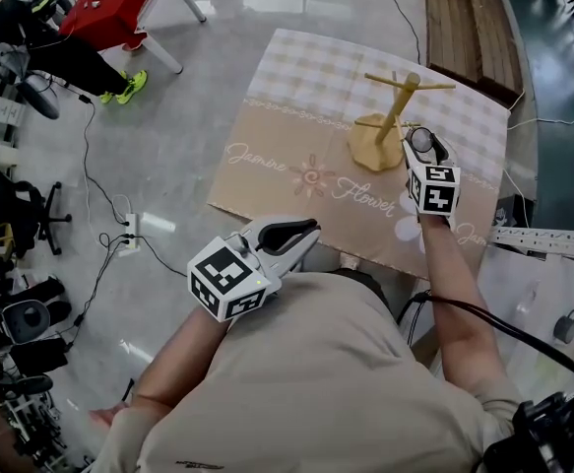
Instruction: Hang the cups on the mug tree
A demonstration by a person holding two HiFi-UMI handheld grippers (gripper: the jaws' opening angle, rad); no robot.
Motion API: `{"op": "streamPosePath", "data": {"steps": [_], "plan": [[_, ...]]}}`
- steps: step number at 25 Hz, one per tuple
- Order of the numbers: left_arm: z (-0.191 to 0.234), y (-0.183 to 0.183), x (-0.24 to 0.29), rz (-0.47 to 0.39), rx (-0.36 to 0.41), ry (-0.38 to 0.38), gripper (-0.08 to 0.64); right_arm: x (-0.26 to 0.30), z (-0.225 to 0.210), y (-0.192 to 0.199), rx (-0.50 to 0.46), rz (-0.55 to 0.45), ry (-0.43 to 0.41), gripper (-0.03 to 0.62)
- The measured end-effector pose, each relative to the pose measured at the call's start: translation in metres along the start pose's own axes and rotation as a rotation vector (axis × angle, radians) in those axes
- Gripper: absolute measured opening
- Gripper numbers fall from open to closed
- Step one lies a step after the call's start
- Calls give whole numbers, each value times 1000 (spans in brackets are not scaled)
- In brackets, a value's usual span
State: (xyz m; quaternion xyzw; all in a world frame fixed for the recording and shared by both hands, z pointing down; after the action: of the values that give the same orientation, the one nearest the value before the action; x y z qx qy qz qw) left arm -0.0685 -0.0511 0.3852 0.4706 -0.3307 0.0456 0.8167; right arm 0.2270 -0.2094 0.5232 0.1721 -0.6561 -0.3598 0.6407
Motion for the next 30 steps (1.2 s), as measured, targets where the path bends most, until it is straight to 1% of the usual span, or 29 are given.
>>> {"op": "streamPosePath", "data": {"steps": [12, 23, 30], "plan": [[11, 16, -24, 0, -17, -4, 20, 17, 28, 6, 18, 31, -4, 270], [19, 25, -36, 1, -34, -5, 18, 23, 32, 10, 38, 51, 21, 272], [27, 26, -37, 6, -34, -4, 19, 31, 32, 17, 65, 52, 11, 272]]}}
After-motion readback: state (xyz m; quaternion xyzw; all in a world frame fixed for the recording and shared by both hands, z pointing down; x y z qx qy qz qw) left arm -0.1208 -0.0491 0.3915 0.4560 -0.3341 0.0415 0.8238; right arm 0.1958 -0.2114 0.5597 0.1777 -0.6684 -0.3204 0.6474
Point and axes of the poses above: the fingertips, and each gripper's own axes: x forward along the fingers, z to its left, y out of its underside, the point moved 8 cm from there along -x, backward along the fingers, and after that the axes turned 13 degrees about z, right-handed, at the moved point
